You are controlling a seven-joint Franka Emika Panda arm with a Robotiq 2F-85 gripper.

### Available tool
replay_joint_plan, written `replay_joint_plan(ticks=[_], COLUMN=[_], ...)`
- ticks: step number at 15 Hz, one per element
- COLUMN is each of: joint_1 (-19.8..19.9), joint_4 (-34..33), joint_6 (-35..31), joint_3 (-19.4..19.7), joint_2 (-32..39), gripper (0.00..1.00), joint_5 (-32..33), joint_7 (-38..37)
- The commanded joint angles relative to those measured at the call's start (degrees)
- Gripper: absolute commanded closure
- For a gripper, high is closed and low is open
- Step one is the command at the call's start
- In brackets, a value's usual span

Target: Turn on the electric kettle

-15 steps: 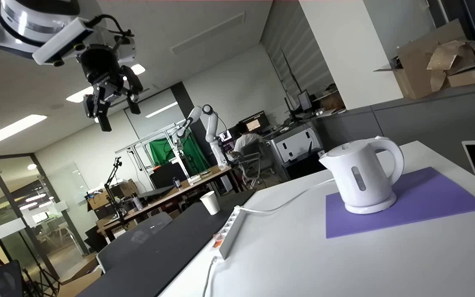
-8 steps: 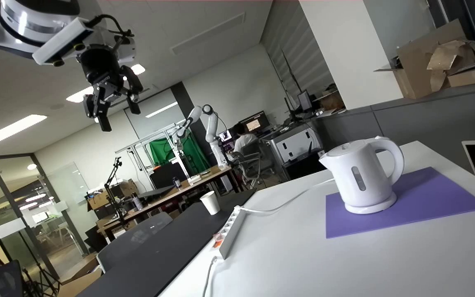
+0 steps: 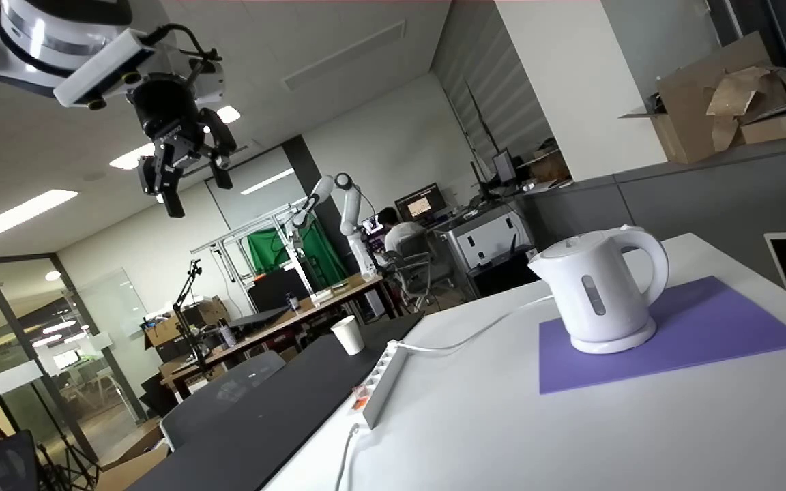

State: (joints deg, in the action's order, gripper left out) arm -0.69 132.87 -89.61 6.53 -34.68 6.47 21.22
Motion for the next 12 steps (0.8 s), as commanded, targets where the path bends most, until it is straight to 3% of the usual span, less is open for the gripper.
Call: replay_joint_plan(ticks=[1,4,8,12], joint_1=[-0.3,-0.17,0.81,4.18], joint_4=[-0.14,0.9,3.57,4.24], joint_6=[0.15,-2.77,-15.42,-28.35], joint_3=[0.21,0.49,2.03,4.46], joint_2=[0.03,-0.15,0.46,4.59], gripper=[0.0,0.0,0.0,0.0], joint_5=[0.09,0.92,0.99,4.49], joint_7=[-0.13,0.43,0.18,0.44])
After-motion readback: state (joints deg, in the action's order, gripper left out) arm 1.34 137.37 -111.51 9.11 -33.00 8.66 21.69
